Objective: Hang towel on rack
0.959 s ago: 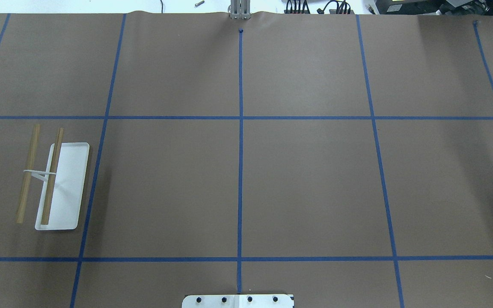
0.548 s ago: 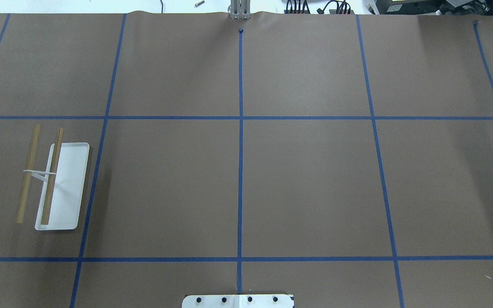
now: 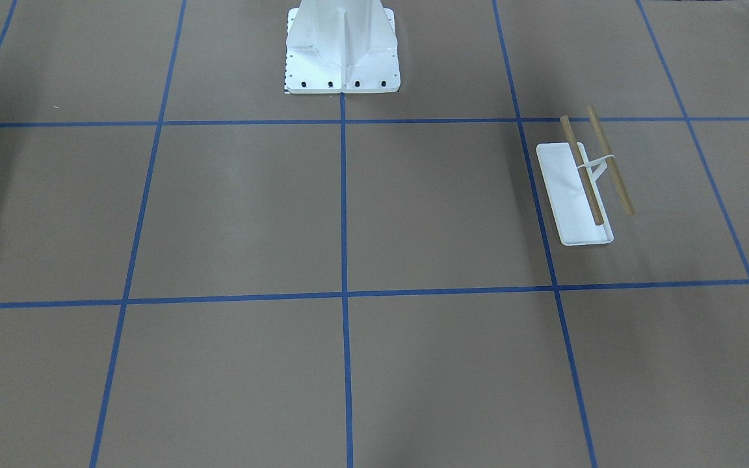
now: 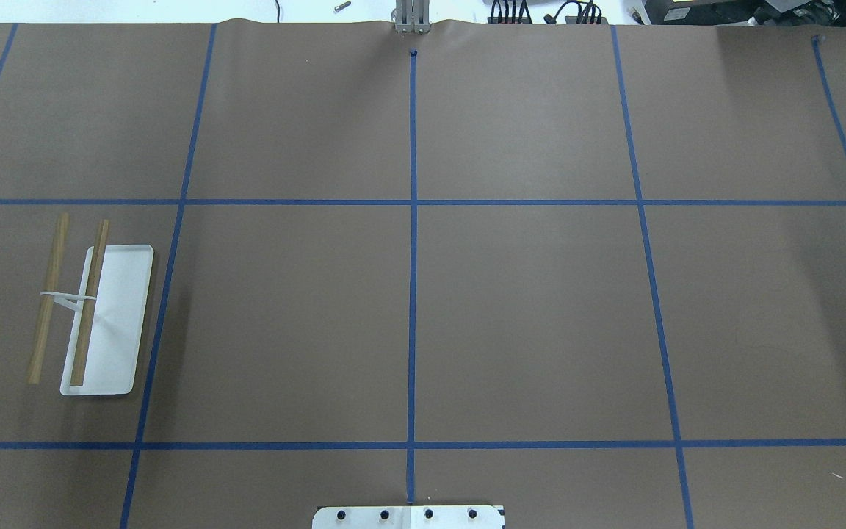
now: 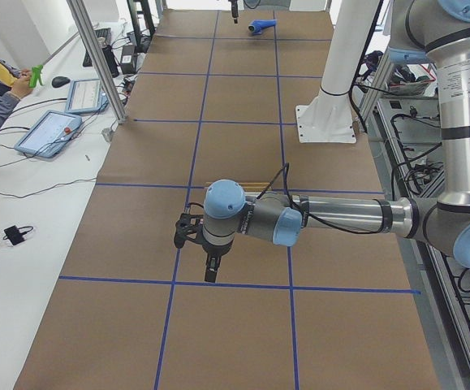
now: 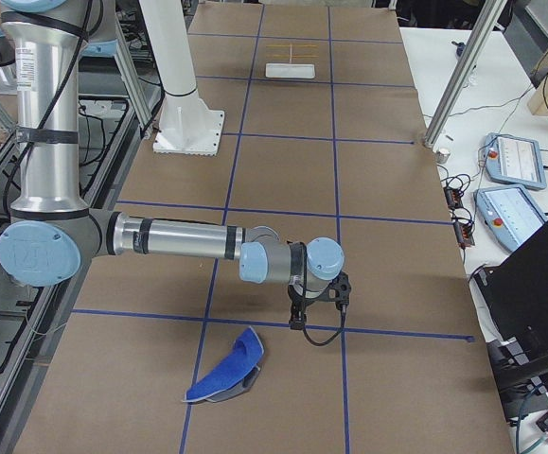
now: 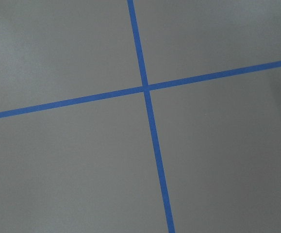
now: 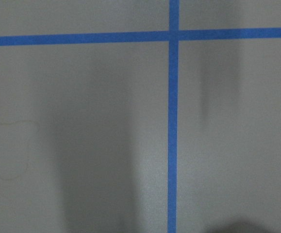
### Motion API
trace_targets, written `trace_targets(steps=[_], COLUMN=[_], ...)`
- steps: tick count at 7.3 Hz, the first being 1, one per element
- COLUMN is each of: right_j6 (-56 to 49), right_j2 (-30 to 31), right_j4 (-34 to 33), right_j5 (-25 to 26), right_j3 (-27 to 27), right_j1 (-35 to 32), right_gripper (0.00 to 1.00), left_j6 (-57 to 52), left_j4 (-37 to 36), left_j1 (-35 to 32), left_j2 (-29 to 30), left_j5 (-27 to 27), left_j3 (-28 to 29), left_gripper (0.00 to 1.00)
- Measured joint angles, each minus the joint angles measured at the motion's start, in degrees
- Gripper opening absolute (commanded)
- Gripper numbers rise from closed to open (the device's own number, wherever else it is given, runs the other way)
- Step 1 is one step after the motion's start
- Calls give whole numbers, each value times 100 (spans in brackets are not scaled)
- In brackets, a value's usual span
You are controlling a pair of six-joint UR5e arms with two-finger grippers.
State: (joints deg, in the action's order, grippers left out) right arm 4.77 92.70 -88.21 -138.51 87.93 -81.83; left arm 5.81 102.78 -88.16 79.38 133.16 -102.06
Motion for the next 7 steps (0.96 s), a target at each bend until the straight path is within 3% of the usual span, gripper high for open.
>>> trace_targets(steps=[5,7], right_j6=[10,4], right_j2=[270,495], right_j4=[50,786], right_j5=[314,324], right_j3=[-143,-396], right_j1=[4,10], right_gripper=[100,100], left_j6=[33,39], left_j4=[14,22], left_j1=[1,1], left_j2=[-4,-5], left_j5=[5,8], left_j3=[-10,-45], left_gripper=[98,98])
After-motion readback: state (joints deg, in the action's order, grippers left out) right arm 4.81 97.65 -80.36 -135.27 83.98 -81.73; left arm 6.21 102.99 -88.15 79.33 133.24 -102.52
